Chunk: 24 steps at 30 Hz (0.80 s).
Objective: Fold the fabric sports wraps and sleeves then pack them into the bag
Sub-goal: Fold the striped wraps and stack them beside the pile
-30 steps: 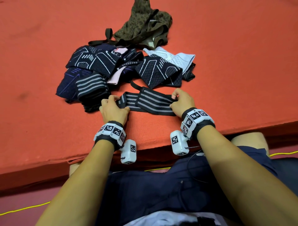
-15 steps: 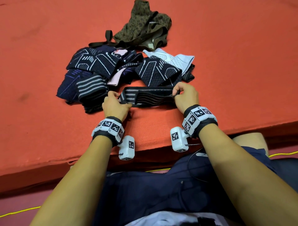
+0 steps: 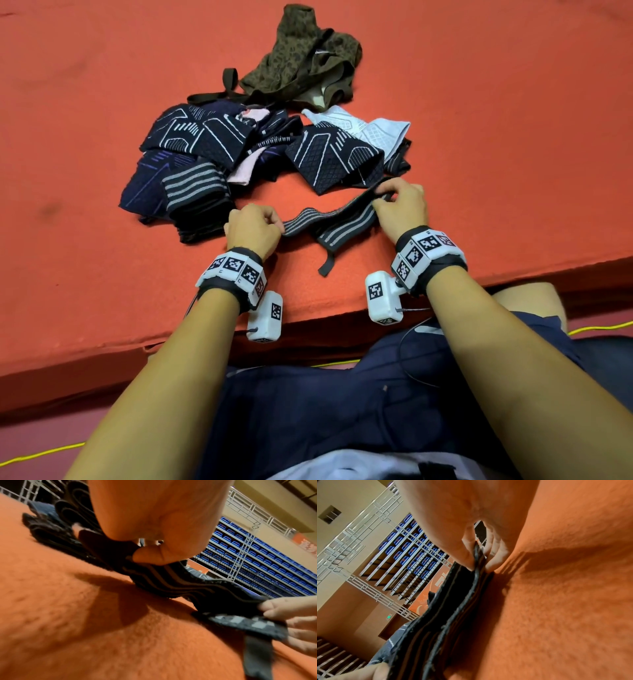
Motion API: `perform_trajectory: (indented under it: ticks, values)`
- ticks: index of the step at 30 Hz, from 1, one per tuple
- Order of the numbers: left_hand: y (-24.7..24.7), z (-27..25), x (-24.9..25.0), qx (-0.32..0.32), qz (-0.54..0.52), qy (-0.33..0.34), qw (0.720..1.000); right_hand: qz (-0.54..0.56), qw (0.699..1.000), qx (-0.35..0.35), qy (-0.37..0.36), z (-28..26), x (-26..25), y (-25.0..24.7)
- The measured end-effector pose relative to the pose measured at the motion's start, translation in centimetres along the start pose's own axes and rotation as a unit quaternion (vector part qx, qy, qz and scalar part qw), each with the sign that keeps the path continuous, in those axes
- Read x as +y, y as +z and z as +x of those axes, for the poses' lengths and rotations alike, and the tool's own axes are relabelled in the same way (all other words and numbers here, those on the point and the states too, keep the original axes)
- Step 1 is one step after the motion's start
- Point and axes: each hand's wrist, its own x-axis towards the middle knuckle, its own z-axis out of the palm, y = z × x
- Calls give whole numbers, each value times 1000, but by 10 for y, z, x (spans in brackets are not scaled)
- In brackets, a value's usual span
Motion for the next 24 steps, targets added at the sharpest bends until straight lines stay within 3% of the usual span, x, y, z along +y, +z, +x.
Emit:
perform_trajectory:
  ticks: [5,7,9,13,17,22,24]
  values:
    - [0,-3,12,-108,18,-17,994,21,998,4,57,-11,0,6]
    - [3,-1,15,-102,15,-9,995,40,996,29,77,-17,1,8]
    - [10,0,15,-83,3,42,996,57,995,34,80,-20,5,9]
    - [27,-4,24,-108,-33,174,978,-2,996,-56,68,-13,14,6]
    - [43,-5,25,-113,-38,183,976,-30,991,-112,73,-10,15,7]
    - [51,-4,21,-131,-10,171,977,144,972,-116,144,-18,14,14]
    - [51,-2,20,-131,-21,163,978,178,970,-84,144,-19,11,12]
